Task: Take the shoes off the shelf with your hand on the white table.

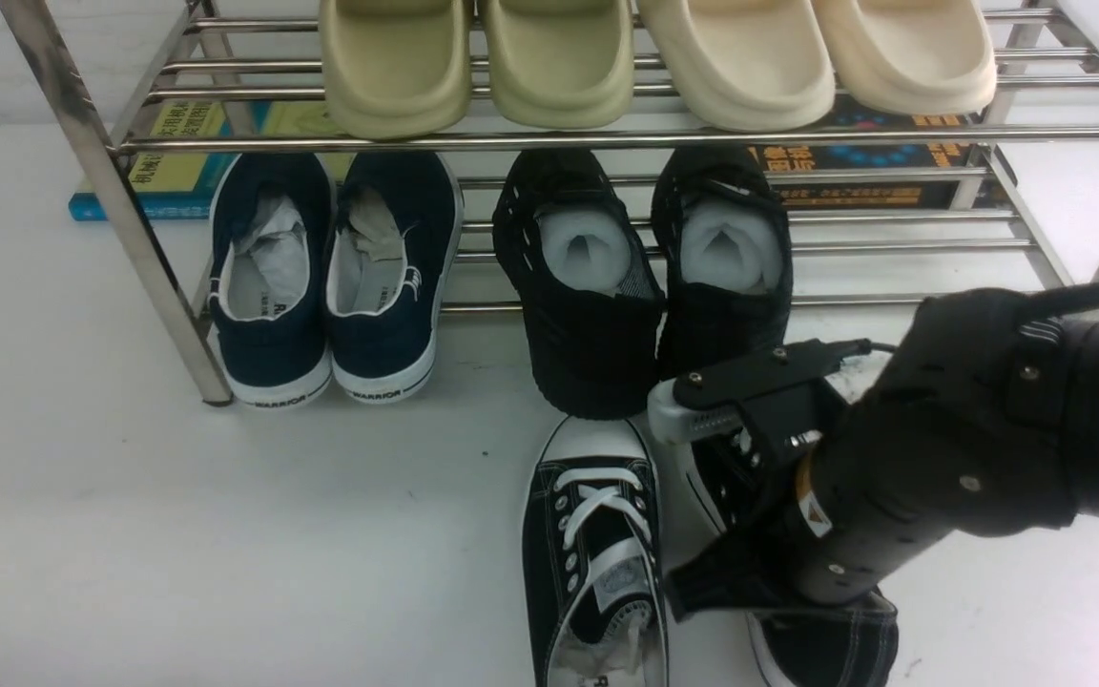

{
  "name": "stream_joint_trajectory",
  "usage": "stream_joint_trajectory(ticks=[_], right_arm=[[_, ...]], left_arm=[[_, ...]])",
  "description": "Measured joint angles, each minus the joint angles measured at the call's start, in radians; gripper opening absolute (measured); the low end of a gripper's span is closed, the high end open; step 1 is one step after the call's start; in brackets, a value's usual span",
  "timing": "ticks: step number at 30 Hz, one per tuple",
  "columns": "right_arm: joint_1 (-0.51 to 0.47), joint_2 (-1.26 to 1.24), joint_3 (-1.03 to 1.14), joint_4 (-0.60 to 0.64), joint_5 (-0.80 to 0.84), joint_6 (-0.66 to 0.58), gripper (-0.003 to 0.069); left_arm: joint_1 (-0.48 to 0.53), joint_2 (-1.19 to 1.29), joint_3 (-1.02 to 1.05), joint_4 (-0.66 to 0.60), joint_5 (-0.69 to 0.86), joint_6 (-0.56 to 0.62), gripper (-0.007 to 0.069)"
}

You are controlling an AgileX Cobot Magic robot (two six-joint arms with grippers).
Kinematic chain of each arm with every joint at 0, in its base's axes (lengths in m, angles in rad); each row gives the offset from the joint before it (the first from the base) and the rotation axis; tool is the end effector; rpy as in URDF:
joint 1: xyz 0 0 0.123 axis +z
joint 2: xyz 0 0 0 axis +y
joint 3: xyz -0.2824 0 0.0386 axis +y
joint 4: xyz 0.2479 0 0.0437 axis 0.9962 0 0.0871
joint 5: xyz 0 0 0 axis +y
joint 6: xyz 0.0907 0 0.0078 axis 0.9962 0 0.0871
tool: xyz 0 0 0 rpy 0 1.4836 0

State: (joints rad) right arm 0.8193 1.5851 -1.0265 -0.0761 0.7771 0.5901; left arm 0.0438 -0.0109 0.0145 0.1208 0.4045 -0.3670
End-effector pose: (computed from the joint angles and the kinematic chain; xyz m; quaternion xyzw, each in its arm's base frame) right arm 0.2117 0.2194 0.2243 -0.1351 0.9773 0.0805 0.1420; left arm 0.0513 0.0066 0.1728 -0.1347 0.7988 -0.0429 0.5847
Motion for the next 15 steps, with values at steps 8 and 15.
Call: stream_joint_trajectory(ticks=[8, 15], right_arm=[[0.0, 0.001, 0.0, 0.028, -0.023, -0.003, 0.001], [0.033, 0.002, 0.0, 0.064, -0.027, -0.036, 0.0014]], left_arm=[[0.0, 0.0, 0.0, 0.0, 0.0, 0.0, 0.0242], [0.0, 0.0, 0.0, 0.0, 0.0, 0.0, 0.0242]])
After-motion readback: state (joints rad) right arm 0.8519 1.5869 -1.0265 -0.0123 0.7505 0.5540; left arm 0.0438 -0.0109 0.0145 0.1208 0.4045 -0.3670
